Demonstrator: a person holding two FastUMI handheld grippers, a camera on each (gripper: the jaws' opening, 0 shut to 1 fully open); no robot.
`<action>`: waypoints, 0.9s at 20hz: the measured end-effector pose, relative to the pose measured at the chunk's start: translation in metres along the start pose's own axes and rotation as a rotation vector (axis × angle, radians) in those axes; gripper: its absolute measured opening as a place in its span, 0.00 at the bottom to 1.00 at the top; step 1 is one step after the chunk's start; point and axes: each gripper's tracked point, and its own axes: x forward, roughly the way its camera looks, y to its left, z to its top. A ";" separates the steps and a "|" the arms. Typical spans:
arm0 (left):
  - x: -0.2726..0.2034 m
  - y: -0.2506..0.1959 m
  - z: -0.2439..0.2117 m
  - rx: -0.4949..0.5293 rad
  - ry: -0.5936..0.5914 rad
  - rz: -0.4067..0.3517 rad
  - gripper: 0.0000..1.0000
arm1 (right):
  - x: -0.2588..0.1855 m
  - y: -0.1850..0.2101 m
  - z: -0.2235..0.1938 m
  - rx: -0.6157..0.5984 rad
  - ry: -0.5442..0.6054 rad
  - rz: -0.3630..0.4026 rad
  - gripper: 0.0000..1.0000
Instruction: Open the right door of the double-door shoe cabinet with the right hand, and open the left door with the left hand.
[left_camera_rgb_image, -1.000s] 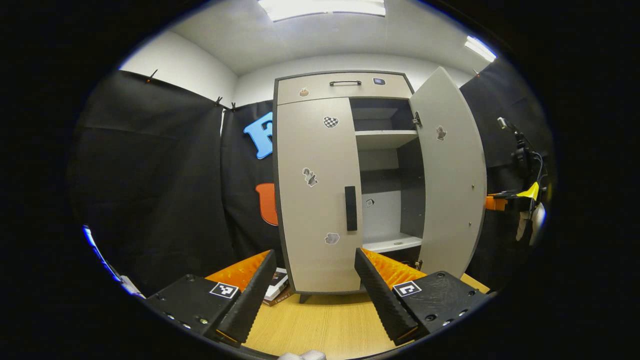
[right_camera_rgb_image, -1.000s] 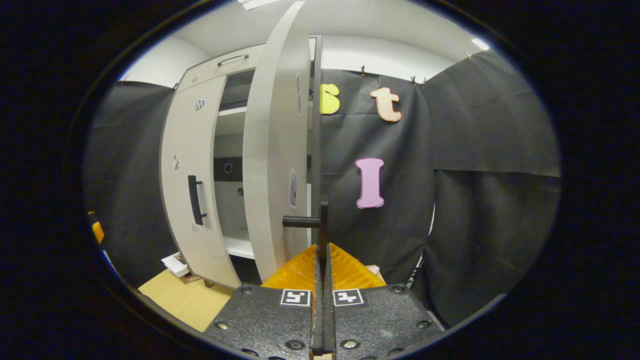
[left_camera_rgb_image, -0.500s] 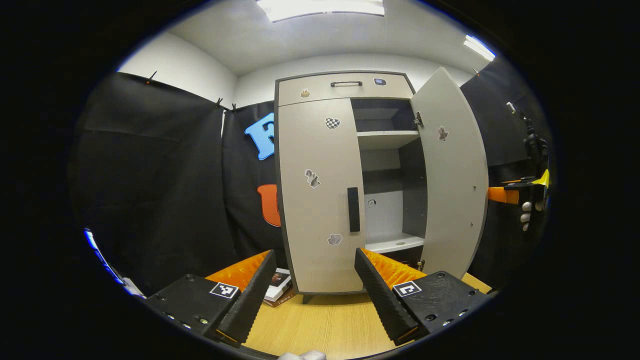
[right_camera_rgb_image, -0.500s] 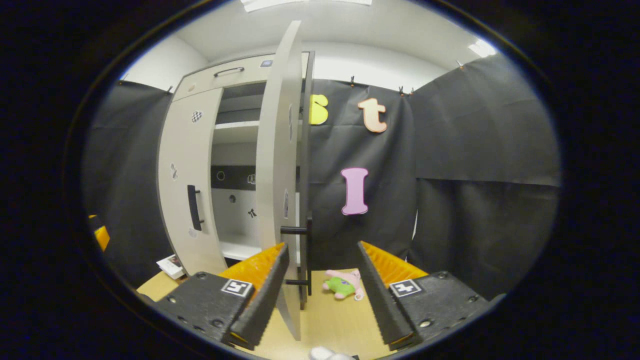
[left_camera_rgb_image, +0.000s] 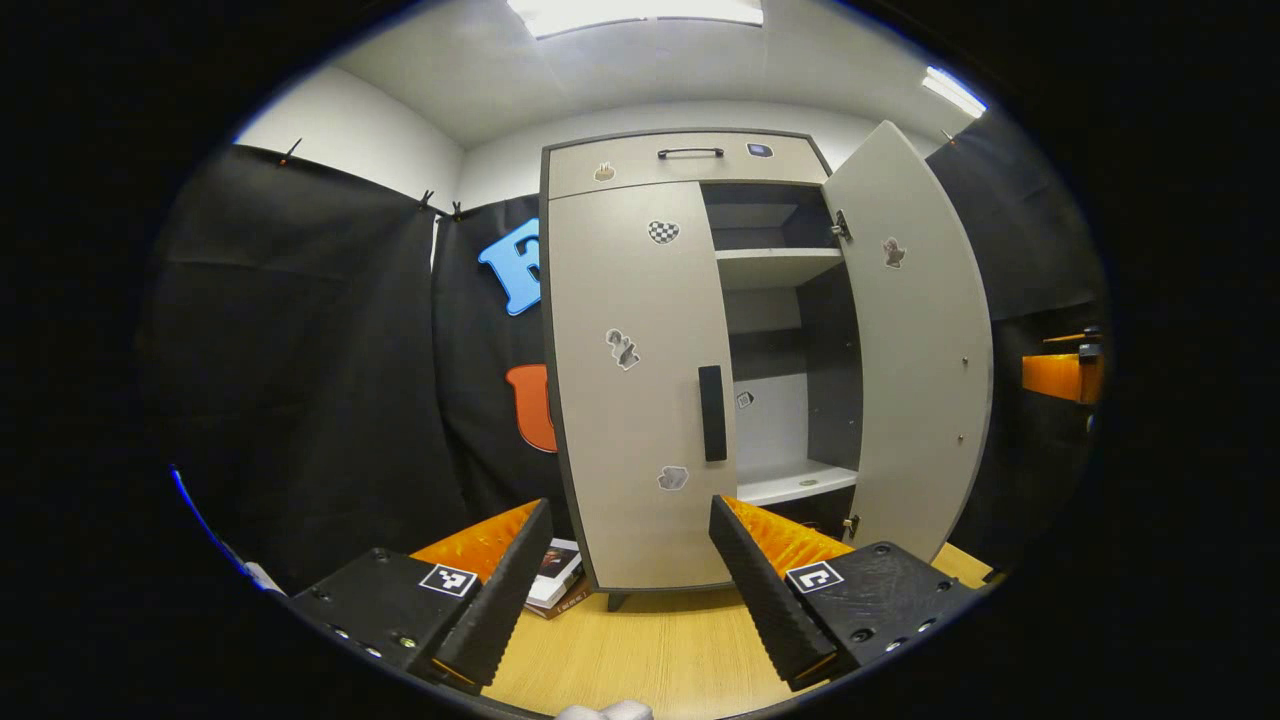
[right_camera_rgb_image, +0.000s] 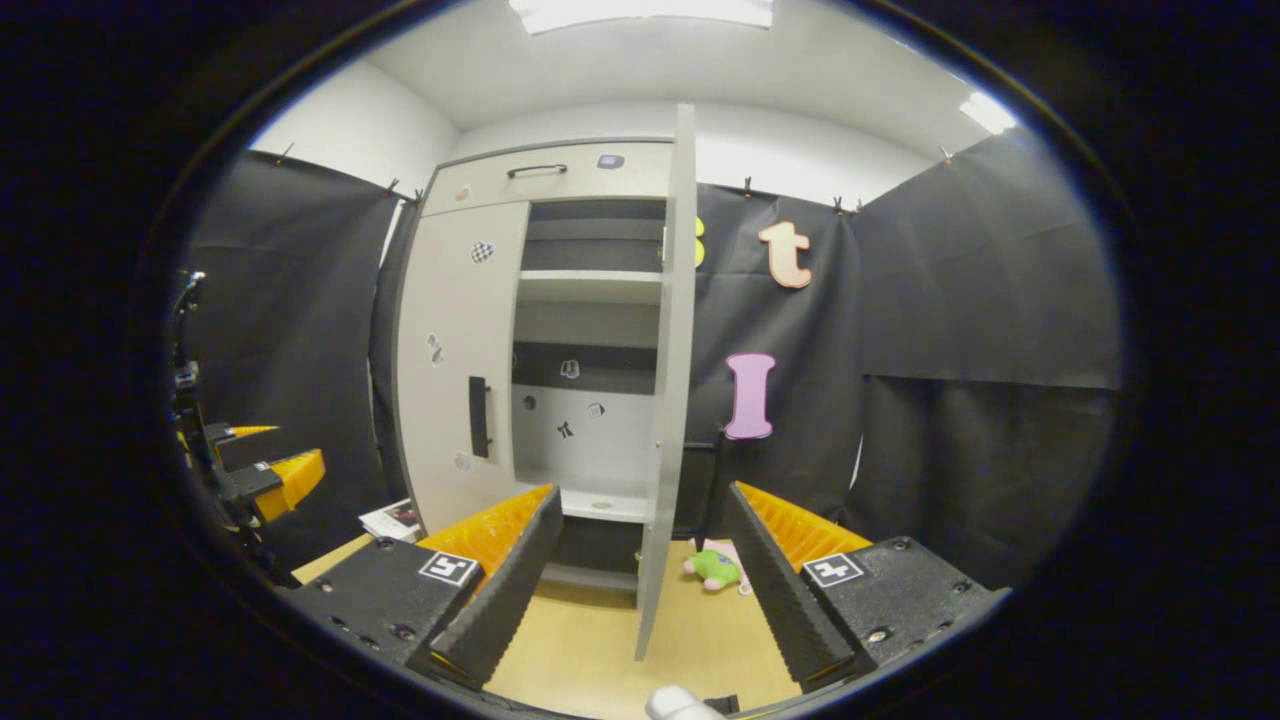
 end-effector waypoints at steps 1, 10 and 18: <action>0.003 0.000 0.001 -0.004 -0.003 -0.001 0.96 | -0.001 0.003 0.003 0.007 -0.007 0.003 1.00; 0.055 -0.020 0.022 -0.004 -0.070 -0.036 0.96 | 0.001 0.003 0.004 0.003 0.009 -0.025 1.00; 0.126 -0.059 0.019 -0.020 -0.059 -0.094 0.96 | 0.000 -0.012 0.003 -0.002 0.033 -0.085 1.00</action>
